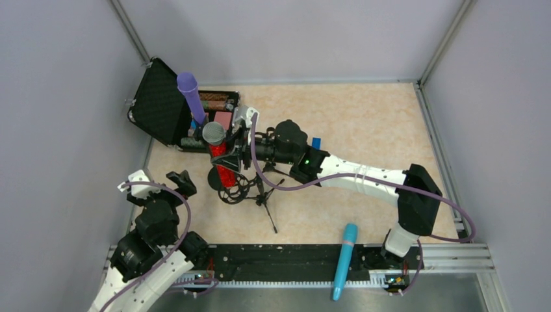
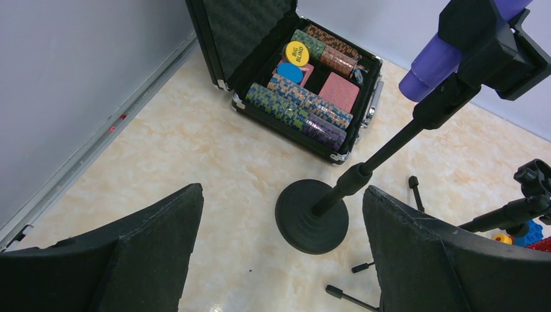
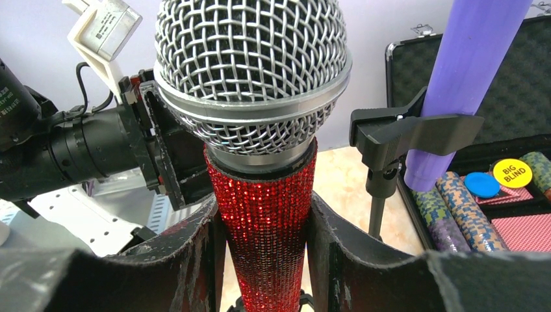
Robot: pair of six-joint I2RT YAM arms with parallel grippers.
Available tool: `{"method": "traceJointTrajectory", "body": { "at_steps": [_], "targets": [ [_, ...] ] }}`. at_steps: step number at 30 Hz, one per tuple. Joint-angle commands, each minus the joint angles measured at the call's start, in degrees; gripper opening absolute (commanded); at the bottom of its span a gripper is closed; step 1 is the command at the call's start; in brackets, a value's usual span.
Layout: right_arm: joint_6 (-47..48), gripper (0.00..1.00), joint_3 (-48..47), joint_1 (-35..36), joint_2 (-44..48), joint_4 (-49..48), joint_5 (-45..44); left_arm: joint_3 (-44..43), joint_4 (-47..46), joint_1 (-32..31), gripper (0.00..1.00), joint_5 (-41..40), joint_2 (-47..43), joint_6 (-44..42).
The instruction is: Attach the microphones to the stand
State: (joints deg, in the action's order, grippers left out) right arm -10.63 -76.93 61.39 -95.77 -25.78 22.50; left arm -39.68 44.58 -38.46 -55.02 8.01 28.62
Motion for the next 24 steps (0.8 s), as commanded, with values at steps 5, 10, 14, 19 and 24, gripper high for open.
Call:
{"method": "traceJointTrajectory", "body": {
  "at_steps": [5, 10, 14, 19, 24],
  "targets": [
    [-0.6, 0.0, 1.0, 0.7, 2.0, -3.1, -0.6, 0.7, -2.4, 0.4, 0.96, -0.7, -0.9, -0.2],
    [-1.2, 0.0, 1.8, 0.8, 2.6, -3.0, -0.4, 0.9, -2.6, 0.5, 0.96, -0.7, -1.1, -0.4],
    [-1.3, 0.0, 2.3, 0.8, 2.8, -3.1, -0.5, 1.0, -2.7, 0.6, 0.96, -0.8, -1.1, -0.4],
    [-1.5, 0.0, 3.3, 0.8, 3.8, -4.3, -0.4, 0.9, -2.8, 0.7, 0.96, -0.9, -1.1, -0.4],
    [-1.5, 0.0, 3.7, 0.8, 4.8, -6.6, -0.3, 1.2, -2.9, 0.7, 0.96, -0.9, -1.2, -0.4]
  ]
}}
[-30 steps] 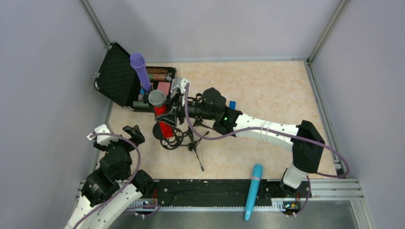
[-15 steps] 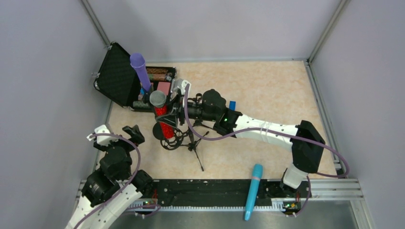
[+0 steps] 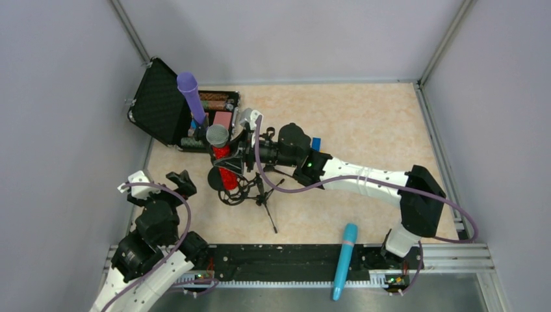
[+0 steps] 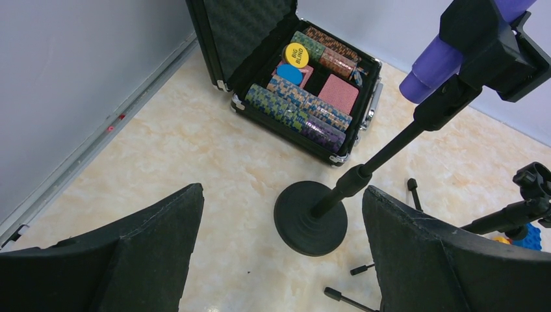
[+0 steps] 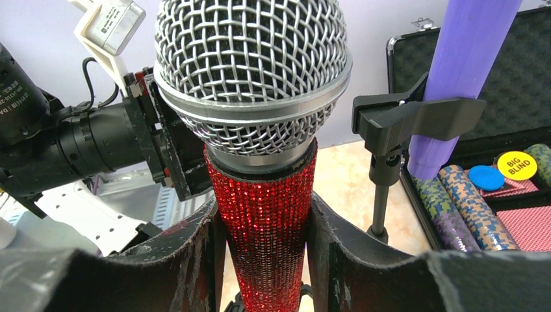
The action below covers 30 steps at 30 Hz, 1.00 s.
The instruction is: Attach the microphones to the stand
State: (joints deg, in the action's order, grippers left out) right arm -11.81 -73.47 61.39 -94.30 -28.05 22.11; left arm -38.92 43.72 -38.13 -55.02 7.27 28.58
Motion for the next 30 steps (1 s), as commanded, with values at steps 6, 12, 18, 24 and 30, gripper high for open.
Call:
{"method": "traceJointTrajectory", "body": {
  "at_steps": [6, 12, 18, 24, 30],
  "targets": [
    [-0.3, 0.0, 0.0, 1.3, 4.0, -5.3, 0.3, 0.5, -2.2, 0.3, 0.95, -1.0, -0.6, -0.4],
    [0.2, 0.0, -1.5, 1.9, 3.1, -1.1, -1.6, 0.6, -2.3, 0.3, 0.95, -0.9, -0.6, -0.5],
    [1.0, 0.0, -2.6, 2.1, 2.4, 2.7, -4.1, 0.7, -2.5, 0.3, 0.95, -0.9, -0.8, -0.5],
    [2.1, 0.0, -2.8, 2.2, 1.7, 4.1, -5.8, 0.9, -2.8, 0.3, 0.95, -0.8, -0.9, -0.7],
    [5.5, 0.0, -4.0, 3.2, 1.0, 6.5, -8.3, 1.0, -2.8, 0.3, 0.95, -0.7, -1.2, -0.8]
  ]
}}
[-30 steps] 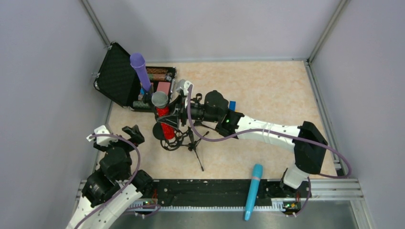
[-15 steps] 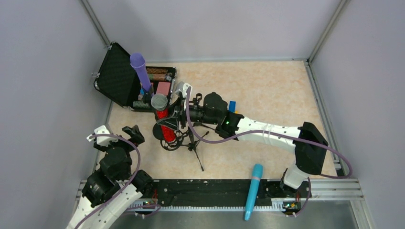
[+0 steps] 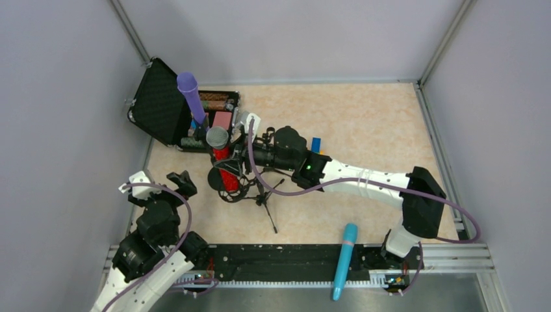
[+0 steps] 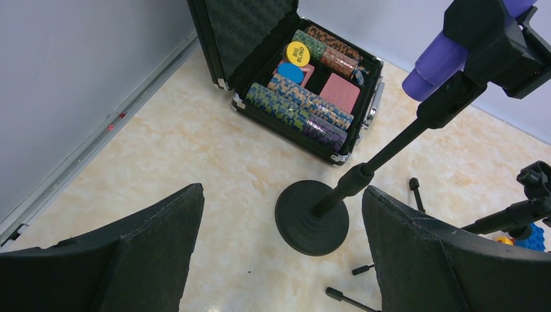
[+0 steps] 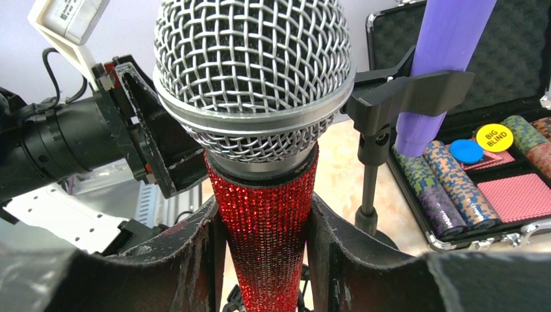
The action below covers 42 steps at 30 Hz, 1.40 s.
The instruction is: Attach the microphones to the stand
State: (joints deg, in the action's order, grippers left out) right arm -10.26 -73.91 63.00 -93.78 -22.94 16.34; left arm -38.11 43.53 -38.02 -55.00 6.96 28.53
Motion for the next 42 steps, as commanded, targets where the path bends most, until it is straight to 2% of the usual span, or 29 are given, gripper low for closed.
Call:
{"method": "traceJointTrajectory", "body": {
  "at_steps": [1, 22, 31, 42],
  "targets": [
    [4.8, 0.0, -4.1, 1.9, 0.2, 2.2, -3.1, 0.2, -2.7, 0.2, 0.95, -0.8, -0.8, -0.8],
    [15.1, 0.0, -3.9, 4.8, -1.1, 9.2, -9.5, 0.3, -2.7, 0.2, 0.95, -1.0, -1.0, -0.7],
    [15.0, 0.0, -3.1, 4.9, -1.7, 9.5, -9.1, 0.4, -2.7, 0.2, 0.95, -1.0, -1.0, -0.7],
    [11.8, 0.0, -8.0, 4.9, -5.8, 15.0, -9.1, 0.4, -2.7, 0.2, 0.95, -1.1, -1.1, -0.7]
  ]
}}
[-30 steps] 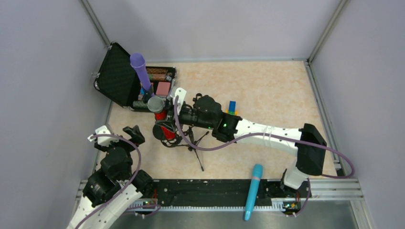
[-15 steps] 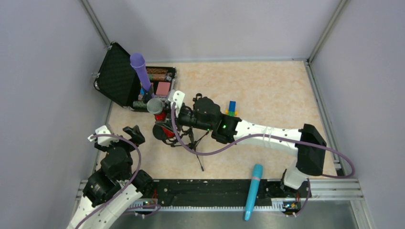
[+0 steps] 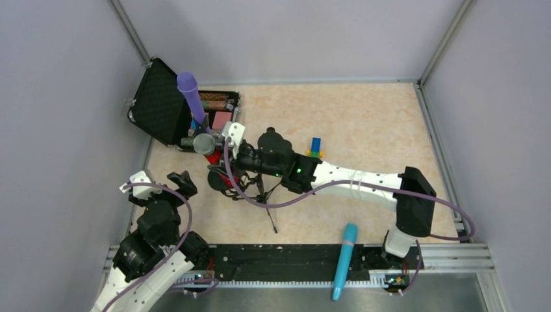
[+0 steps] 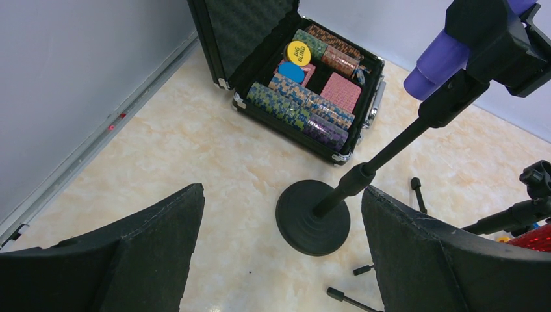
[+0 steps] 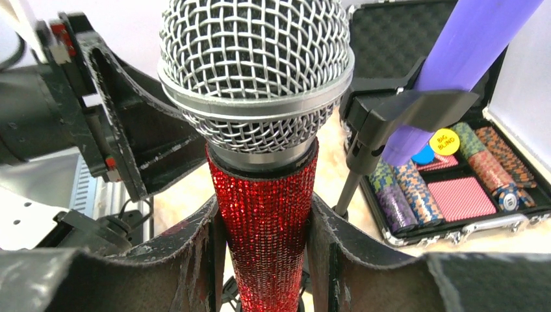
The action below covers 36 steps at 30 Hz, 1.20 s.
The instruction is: Attach the microphones to the stand
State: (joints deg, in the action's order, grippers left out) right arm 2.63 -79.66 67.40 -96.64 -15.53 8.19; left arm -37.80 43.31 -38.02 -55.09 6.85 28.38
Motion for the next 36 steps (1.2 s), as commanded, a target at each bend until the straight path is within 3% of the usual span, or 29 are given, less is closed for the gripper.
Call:
{"method": "traceJointTrajectory", "body": {
  "at_steps": [1, 17, 36],
  "targets": [
    [-1.0, 0.0, -2.6, 0.5, -3.2, 7.9, -1.2, 0.0, -2.5, 0.2, 0.95, -0.9, -0.9, -0.5],
    [0.1, 0.0, -1.4, 0.5, -4.5, 7.6, -1.9, 0.2, -2.8, 0.2, 0.94, -0.9, -0.9, -0.6],
    [3.8, 0.0, 7.5, 0.5, -2.2, 0.5, 2.1, 0.2, -2.8, 0.2, 0.94, -1.0, -0.9, -0.6]
  ]
}}
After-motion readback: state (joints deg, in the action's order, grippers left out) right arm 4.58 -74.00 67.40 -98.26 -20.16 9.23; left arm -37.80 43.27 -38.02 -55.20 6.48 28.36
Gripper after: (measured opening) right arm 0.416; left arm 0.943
